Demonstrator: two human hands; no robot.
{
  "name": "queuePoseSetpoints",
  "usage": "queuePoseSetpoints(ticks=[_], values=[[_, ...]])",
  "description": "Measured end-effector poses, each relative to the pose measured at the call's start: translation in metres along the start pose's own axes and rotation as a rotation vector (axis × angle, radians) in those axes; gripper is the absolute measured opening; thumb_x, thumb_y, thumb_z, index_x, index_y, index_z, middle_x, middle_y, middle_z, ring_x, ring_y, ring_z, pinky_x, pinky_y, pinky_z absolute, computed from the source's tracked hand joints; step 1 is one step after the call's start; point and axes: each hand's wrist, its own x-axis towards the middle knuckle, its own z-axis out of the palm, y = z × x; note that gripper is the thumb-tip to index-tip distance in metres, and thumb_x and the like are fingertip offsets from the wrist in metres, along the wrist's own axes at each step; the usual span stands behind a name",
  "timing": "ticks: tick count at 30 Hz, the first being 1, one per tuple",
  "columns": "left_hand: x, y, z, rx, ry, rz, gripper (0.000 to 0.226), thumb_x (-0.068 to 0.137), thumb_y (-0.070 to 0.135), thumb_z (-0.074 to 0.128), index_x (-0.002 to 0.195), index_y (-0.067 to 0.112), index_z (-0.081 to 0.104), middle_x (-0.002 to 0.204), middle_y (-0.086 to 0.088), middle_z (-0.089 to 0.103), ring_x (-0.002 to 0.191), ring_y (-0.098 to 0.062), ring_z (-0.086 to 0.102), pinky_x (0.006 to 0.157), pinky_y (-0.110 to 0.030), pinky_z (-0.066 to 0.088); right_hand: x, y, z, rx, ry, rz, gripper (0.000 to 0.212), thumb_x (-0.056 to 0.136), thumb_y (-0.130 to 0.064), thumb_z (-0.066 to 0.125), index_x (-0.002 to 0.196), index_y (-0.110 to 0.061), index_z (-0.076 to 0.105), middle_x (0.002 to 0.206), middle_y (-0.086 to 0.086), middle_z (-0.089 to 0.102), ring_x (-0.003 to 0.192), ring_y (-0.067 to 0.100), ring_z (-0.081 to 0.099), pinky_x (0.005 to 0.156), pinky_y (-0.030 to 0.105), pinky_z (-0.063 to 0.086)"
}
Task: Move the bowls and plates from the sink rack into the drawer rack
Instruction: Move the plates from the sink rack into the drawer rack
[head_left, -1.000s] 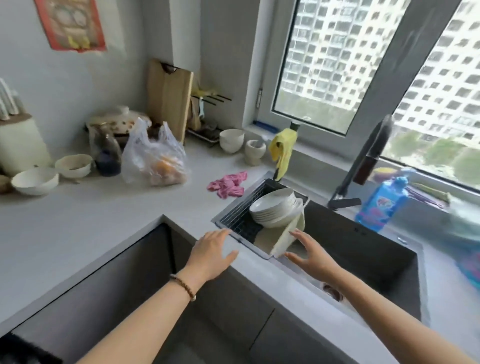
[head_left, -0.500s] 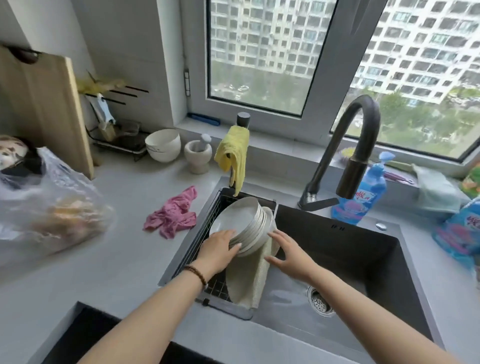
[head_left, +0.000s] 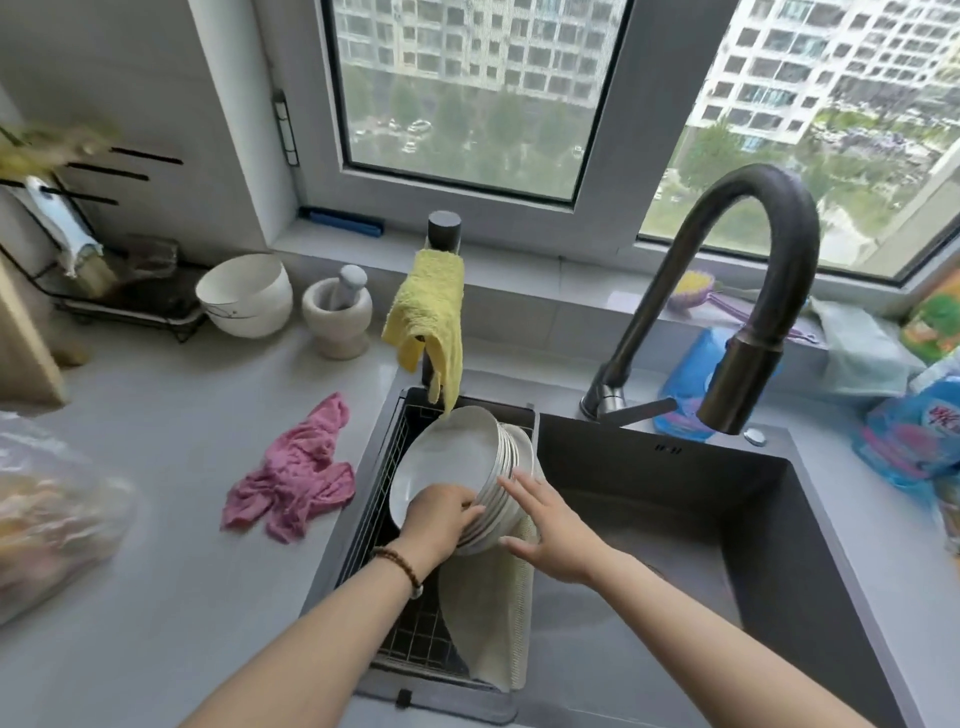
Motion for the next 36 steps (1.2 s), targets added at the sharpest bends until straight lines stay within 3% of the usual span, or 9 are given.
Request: queuePoseSetpoints(ticks=[4,7,11,18,23,27,32,36], values=[[-0.003,-0.002,0.005,-0.005,0.006,-0.01,0.039,0.092,0.029,0.054,0.055,0.017,0.047,0.059,-0.005,0.053,0.064,-0.023,0.05,0.061,-0.032,0.036,0.001,-0.001,0.007,0.057,-0.032,0.032,0.085,0.091,-0.046,0.056,0.153,-0.032,0.0,0.161,-0.01,-0.007,0.149,0.02,-0.012,0.121,0.037,0.003],[-0.007,-0.003,0.004,-0.018,-0.013,0.001,0.031,0.092,0.03,0.055,0.069,0.01,0.063,0.068,-0.008,0.062,0.066,-0.021,0.054,0.065,-0.033,0.043,0.0,-0.001,0.007,0.074,-0.043,0.041,0.087,0.091,-0.045,0.057,0.153,-0.031,-0.003,0.161,-0.01,-0.009,0.148,0.021,-0.014,0.12,0.038,0.002],[-0.01,-0.003,0.001,-0.045,0.026,0.007,0.032,0.092,0.03,0.054,0.063,0.018,0.057,0.057,0.004,0.053,0.063,-0.016,0.05,0.061,-0.029,0.037,0.002,-0.006,0.008,0.088,-0.042,0.055,0.089,0.091,-0.046,0.057,0.153,-0.029,-0.005,0.161,-0.009,-0.011,0.148,0.023,-0.016,0.12,0.04,0.001],[-0.011,0.014,-0.008,-0.027,0.149,0.0,0.035,0.096,0.03,0.046,0.067,0.013,0.056,0.07,-0.01,0.061,0.063,-0.016,0.045,0.059,-0.028,0.03,0.003,-0.011,0.006,0.123,-0.057,0.09,0.089,0.092,-0.046,0.056,0.152,-0.031,-0.007,0.16,-0.01,-0.014,0.147,0.023,-0.018,0.121,0.045,0.002],[-0.008,0.022,-0.017,-0.167,0.248,-0.031,0.037,0.097,0.025,0.045,0.062,0.013,0.049,0.057,0.001,0.045,0.055,-0.014,0.04,0.052,-0.028,0.028,0.004,-0.012,0.005,0.127,-0.063,0.107,0.089,0.092,-0.046,0.056,0.152,-0.032,-0.008,0.16,-0.011,-0.014,0.147,0.022,-0.018,0.12,0.044,0.001],[-0.01,0.028,-0.027,-0.253,0.306,-0.017,0.038,0.096,0.023,0.046,0.063,0.008,0.054,0.057,-0.002,0.048,0.054,-0.013,0.04,0.051,-0.027,0.029,0.006,-0.012,0.006,0.123,-0.043,0.116,0.088,0.091,-0.047,0.055,0.153,-0.031,-0.006,0.161,-0.009,-0.011,0.148,0.023,-0.016,0.12,0.043,-0.001],[-0.025,0.032,-0.037,-0.322,0.353,0.0,0.046,0.096,0.022,0.047,0.051,0.021,0.04,0.05,0.006,0.038,0.048,-0.007,0.034,0.047,-0.022,0.023,0.006,-0.018,0.0,0.101,-0.01,0.119,0.091,0.088,-0.057,0.053,0.154,-0.027,-0.002,0.162,-0.004,-0.007,0.149,0.023,-0.011,0.12,0.04,-0.001],[-0.047,0.033,-0.042,-0.381,0.386,-0.005,0.038,0.096,0.025,0.049,0.065,0.005,0.059,0.055,-0.003,0.048,0.051,-0.01,0.039,0.046,-0.016,0.026,-0.003,-0.037,-0.015,0.191,0.074,0.03,0.096,0.084,-0.06,0.057,0.154,-0.022,0.003,0.163,-0.001,0.001,0.15,0.019,-0.003,0.122,0.042,0.003]])
